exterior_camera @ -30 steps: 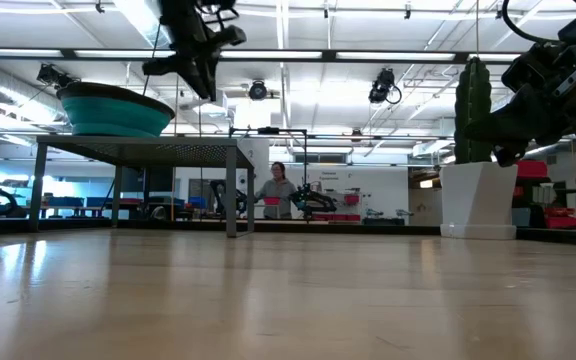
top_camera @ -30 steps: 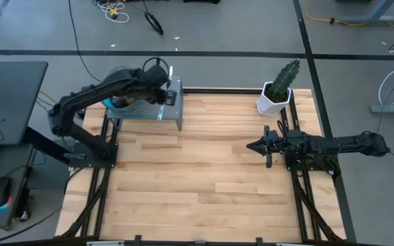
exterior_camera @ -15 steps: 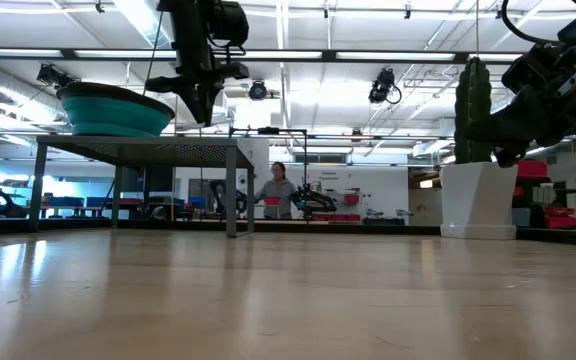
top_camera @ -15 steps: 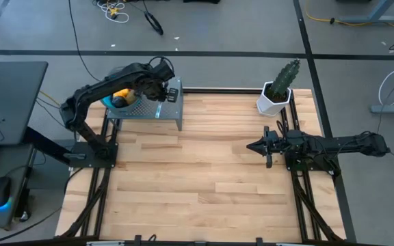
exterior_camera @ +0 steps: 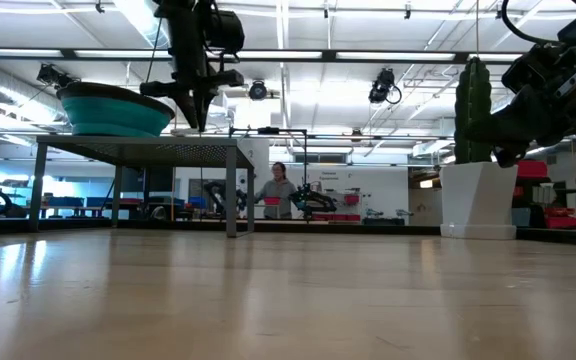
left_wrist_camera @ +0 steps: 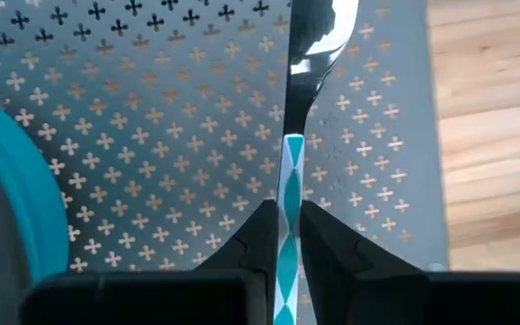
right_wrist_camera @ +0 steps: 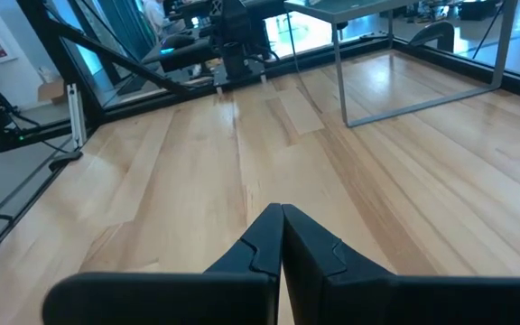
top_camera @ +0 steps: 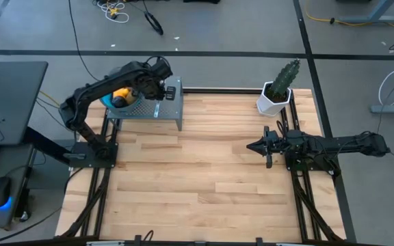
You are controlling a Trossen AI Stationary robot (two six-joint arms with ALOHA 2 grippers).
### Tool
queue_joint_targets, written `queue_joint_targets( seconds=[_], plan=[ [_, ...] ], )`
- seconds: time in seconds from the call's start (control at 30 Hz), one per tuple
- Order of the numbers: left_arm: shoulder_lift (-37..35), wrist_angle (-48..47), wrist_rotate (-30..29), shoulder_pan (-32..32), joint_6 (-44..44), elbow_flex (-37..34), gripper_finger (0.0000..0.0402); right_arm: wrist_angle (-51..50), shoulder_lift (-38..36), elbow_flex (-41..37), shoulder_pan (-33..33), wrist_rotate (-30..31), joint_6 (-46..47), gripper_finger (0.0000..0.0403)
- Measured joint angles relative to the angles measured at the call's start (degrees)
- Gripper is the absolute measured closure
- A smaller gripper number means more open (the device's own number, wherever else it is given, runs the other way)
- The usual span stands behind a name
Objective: Pick & Place Fruit
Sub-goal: Put the blue knife on the shelf
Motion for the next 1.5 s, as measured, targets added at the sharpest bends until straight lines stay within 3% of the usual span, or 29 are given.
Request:
queue_joint_targets(
  seconds=[0.53,1.1,1.37,1.5],
  plan=[
    [0.1,3.6,0.2,0.6,1.2,-3.9,0.035,0.0,0.0,0.0,0.0,0.0,0.0,0.039],
    [0.1,3.5,0.7,0.6,2.3,-3.7,0.0286,0.0,0.0,0.0,0.0,0.0,0.0,0.039],
    [-0.4,3.5,1.5,-0.2,5.7,2.5,0.0294,0.0,0.0,0.0,0.0,0.0,0.0,0.039],
    [-0.4,3.6,0.7,-2.1,12.5,7.4,0.0299,-0.2,0.0,0.0,0.0,0.0,0.0,0.039]
  ],
)
